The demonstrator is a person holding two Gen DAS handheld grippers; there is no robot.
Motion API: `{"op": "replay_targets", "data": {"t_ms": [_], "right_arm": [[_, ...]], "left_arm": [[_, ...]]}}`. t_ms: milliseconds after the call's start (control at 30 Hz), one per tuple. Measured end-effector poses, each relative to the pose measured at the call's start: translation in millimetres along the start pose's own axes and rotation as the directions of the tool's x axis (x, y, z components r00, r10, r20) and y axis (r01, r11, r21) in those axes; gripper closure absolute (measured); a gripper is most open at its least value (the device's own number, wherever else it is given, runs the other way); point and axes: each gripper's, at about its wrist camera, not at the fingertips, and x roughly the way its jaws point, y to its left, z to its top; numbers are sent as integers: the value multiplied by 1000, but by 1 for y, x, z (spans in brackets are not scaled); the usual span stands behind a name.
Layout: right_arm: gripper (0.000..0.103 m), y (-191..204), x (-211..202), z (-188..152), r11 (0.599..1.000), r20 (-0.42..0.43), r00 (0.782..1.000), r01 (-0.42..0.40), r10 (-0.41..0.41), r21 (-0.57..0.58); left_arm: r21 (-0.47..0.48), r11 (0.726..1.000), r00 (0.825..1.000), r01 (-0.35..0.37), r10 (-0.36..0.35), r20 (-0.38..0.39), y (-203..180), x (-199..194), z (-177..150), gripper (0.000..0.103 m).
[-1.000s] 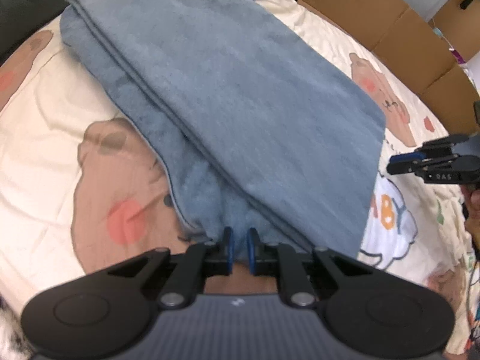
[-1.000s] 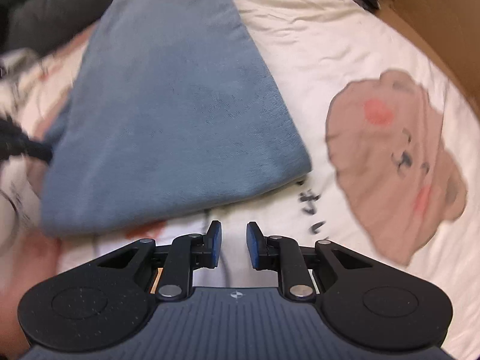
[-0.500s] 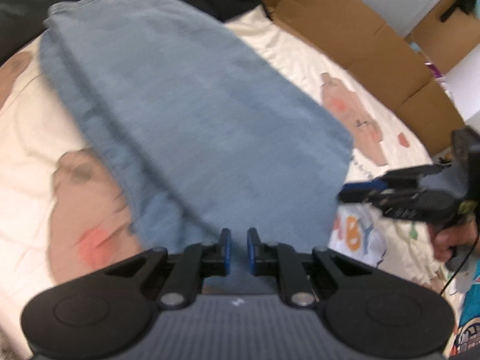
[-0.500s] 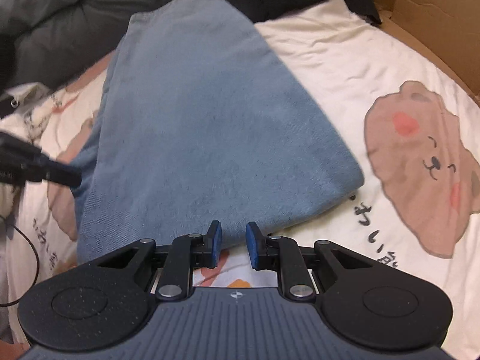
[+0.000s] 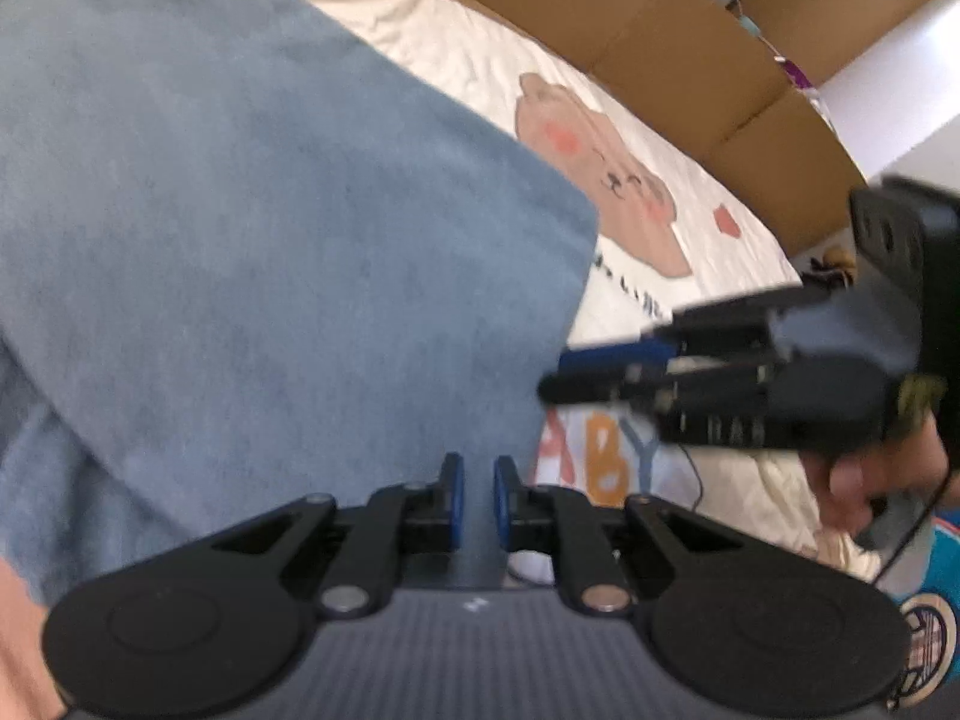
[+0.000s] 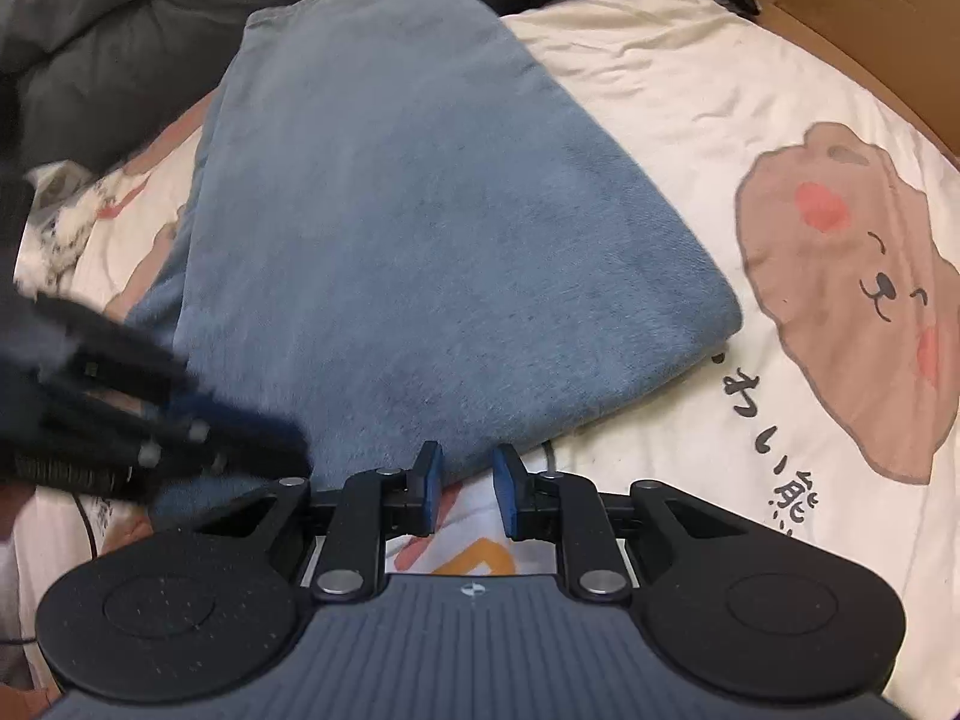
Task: Fold clothes
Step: 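Move both open tools over the folded jeans and close the left tool on its edge, then close the right tool on the jeans leg end while the left tool opens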
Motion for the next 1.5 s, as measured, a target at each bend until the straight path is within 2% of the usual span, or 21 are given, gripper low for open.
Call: {"op": "replay_targets", "data": {"t_ms": [167, 267, 400, 500, 533, 700, 833, 967, 1167, 1233, 1267, 1300, 1333, 1433, 1500], "right_arm": [[78, -14, -1, 3, 999, 9, 1000, 7, -7, 48], [78, -25, 1, 4, 993, 12, 1000, -10, 8, 116], [77, -42, 6, 3, 968, 20, 998, -64, 61, 243], [72, -56, 10, 2, 936, 31, 994, -105, 100, 335], [69, -60, 11, 1, 924, 36, 993, -118, 113, 365], [69, -80, 16, -1, 847, 71, 983, -183, 171, 500], [77, -87, 10, -3, 793, 133, 965, -260, 224, 550], [77, -98, 18, -4, 738, 159, 951, -305, 264, 602], [74, -128, 34, -17, 580, 250, 919, -387, 304, 717], [75, -135, 37, -20, 540, 277, 909, -410, 312, 735], [83, -137, 37, -21, 526, 289, 904, -420, 315, 740], [86, -140, 37, -21, 522, 295, 900, -427, 319, 738], [93, -139, 36, -19, 534, 293, 900, -429, 323, 729], [96, -140, 30, -11, 549, 304, 887, -455, 348, 701], [96, -141, 28, -10, 550, 310, 884, -462, 351, 695]], "left_arm": [[13, 1000, 999, -9, 9, -32, 5, -9, -13, 95], [18, 1000, 999, -10, 10, -45, 6, -13, -19, 95], [26, 1000, 998, -10, 11, -61, 10, -21, -26, 95], [18, 1000, 997, -9, 10, -71, 13, -25, -30, 95], [13, 1000, 997, -9, 10, -73, 13, -25, -31, 95], [6, 1000, 996, -17, 18, -85, 14, -26, -36, 95], [-27, 1000, 996, -15, 12, -92, 20, -25, -36, 98], [-61, 998, 995, -8, 3, -95, 25, -23, -36, 100], [-92, 996, 995, -18, 9, -98, 30, -25, -39, 100], [-125, 992, 995, -15, 3, -99, 34, -26, -40, 100], [-145, 989, 995, -12, -2, -99, 36, -27, -40, 100], [-164, 986, 995, -12, -5, -99, 38, -27, -41, 100], [-175, 985, 995, -12, -5, -97, 38, -29, -40, 100], [-170, 985, 997, -19, 6, -72, 35, -36, -39, 98], [-190, 981, 998, -39, 30, -48, 37, -44, -39, 80]]}}
